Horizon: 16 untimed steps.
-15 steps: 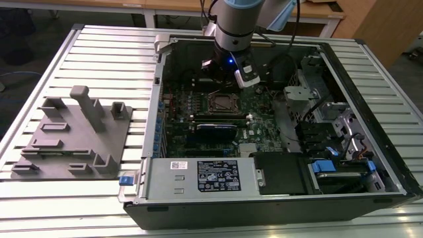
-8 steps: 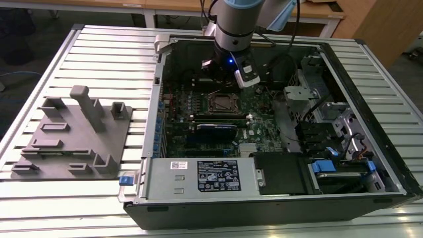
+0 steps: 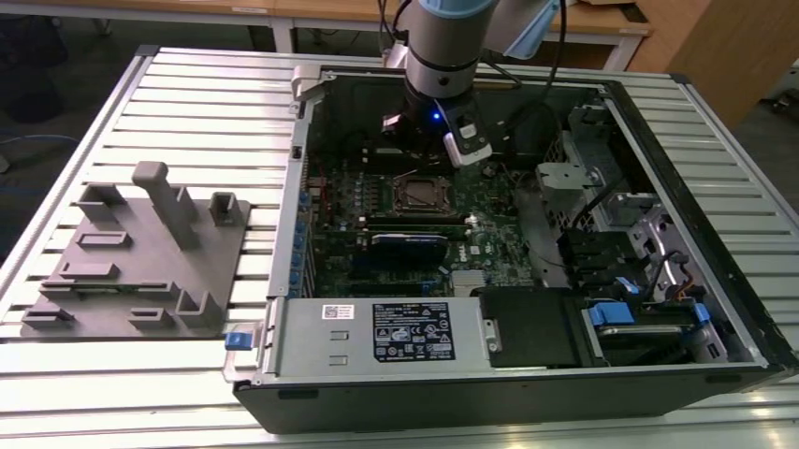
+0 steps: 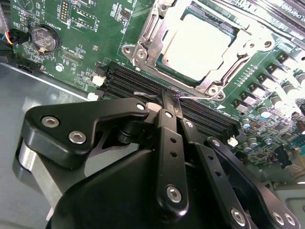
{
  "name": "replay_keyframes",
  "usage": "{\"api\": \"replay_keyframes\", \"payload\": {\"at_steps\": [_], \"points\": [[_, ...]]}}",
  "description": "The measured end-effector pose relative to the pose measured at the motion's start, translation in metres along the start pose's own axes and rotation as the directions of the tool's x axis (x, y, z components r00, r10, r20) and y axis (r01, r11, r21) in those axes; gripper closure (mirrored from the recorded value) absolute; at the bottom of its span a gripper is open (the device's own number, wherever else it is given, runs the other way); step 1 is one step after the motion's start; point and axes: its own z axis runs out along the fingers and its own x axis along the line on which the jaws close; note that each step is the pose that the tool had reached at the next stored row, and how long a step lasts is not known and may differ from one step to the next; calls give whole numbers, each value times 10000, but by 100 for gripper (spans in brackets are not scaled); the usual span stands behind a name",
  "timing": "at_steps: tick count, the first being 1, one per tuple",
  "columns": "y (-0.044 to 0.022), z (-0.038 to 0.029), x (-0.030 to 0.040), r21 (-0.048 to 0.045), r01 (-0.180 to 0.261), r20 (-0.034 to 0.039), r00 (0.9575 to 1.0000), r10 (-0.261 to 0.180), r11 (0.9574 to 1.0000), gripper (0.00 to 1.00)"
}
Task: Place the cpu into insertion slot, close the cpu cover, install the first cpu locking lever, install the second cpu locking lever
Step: 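Install the first cpu locking lever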
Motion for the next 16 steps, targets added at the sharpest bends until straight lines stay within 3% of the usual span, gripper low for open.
{"api": "replay_keyframes", "payload": {"at_steps": [12, 14, 16], "points": [[-2, 8, 1, -4, 5, 27, 10000, -5, 10000, 90], [-3, 12, 2, -7, 13, 69, 10000, -13, 10000, 90], [-4, 18, 2, -14, 35, 157, 9999, -34, 10000, 90]]}}
